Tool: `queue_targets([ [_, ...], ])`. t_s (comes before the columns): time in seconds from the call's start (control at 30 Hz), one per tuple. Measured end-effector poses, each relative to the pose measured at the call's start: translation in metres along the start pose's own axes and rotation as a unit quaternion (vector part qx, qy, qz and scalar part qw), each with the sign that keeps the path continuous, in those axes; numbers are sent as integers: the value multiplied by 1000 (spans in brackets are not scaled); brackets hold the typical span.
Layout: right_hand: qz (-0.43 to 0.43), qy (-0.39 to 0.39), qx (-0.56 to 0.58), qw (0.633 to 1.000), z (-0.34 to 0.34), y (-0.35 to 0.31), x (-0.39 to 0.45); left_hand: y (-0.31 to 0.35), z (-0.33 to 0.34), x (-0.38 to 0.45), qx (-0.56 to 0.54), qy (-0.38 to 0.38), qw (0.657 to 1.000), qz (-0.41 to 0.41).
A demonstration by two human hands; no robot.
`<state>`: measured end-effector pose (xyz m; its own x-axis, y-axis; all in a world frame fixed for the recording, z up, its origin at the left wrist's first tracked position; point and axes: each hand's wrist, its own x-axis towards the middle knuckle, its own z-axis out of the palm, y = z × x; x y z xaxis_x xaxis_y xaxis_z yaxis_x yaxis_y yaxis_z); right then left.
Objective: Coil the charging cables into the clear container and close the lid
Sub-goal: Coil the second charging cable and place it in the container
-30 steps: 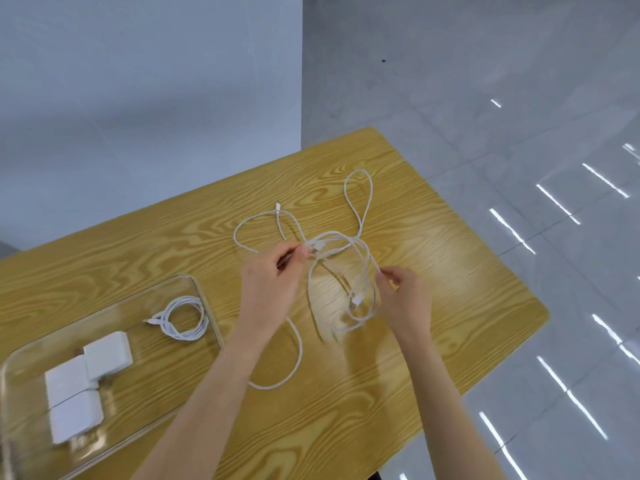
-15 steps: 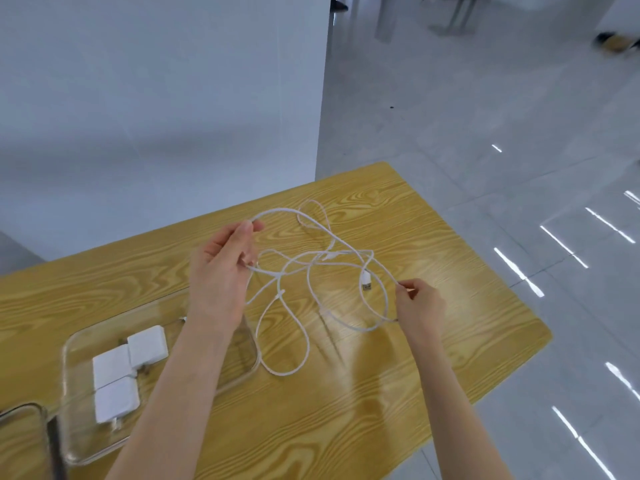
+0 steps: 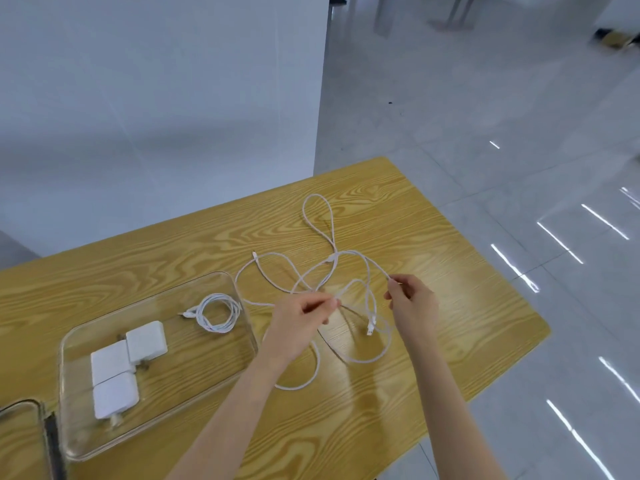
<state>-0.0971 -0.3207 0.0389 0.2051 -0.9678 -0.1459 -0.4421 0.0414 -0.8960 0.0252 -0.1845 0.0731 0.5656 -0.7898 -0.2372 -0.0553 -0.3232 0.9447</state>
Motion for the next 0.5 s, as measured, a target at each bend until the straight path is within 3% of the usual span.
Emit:
queue_targets([
  [0.27,-18,-65,164,984,-14,-50,-9,-23,23,17,46,8,997,-68],
  [0.5,-87,-56,214,971,-30,-93,-18,-22,30,19,96,9,995,-38],
])
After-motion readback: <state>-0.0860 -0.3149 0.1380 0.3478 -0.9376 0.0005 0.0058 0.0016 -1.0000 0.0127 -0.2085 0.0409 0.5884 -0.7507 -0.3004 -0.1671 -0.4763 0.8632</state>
